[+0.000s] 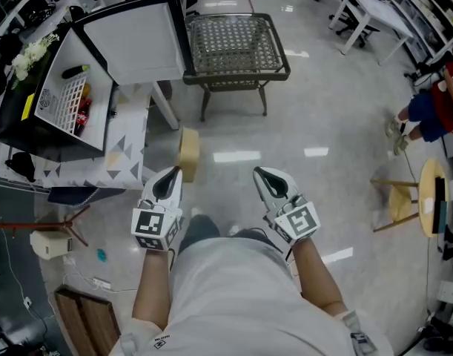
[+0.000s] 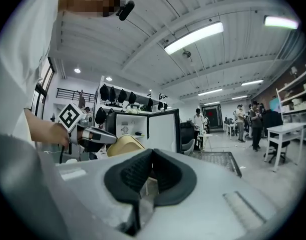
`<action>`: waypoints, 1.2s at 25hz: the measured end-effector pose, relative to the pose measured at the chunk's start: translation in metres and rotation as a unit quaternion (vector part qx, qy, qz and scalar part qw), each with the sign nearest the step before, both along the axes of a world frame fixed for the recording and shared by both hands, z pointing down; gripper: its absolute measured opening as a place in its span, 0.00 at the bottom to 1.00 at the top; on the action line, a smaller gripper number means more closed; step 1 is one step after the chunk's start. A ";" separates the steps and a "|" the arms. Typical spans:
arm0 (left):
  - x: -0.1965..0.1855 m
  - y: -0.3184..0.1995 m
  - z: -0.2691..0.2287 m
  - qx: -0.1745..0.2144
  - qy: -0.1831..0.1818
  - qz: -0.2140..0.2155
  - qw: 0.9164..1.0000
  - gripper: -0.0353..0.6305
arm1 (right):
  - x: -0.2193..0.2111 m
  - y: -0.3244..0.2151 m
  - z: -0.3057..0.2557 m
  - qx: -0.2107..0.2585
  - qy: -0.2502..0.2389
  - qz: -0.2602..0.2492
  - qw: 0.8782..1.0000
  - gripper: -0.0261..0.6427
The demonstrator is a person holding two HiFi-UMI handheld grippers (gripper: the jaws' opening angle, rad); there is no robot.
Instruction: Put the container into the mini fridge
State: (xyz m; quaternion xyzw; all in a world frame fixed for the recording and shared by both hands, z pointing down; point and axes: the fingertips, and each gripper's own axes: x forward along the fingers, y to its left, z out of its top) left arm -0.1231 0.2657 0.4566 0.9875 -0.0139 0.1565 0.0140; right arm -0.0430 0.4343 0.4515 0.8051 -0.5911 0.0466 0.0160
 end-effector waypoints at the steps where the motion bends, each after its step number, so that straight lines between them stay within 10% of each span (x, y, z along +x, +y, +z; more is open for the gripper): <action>1: 0.005 -0.001 0.002 0.000 -0.001 0.000 1.000 0.08 | 0.004 -0.002 0.002 0.000 -0.001 -0.001 1.000 0.04; 30: 0.158 -0.220 0.031 -0.024 -0.029 -0.006 0.999 0.08 | 0.157 -0.249 0.011 -0.034 0.003 -0.048 0.998 0.04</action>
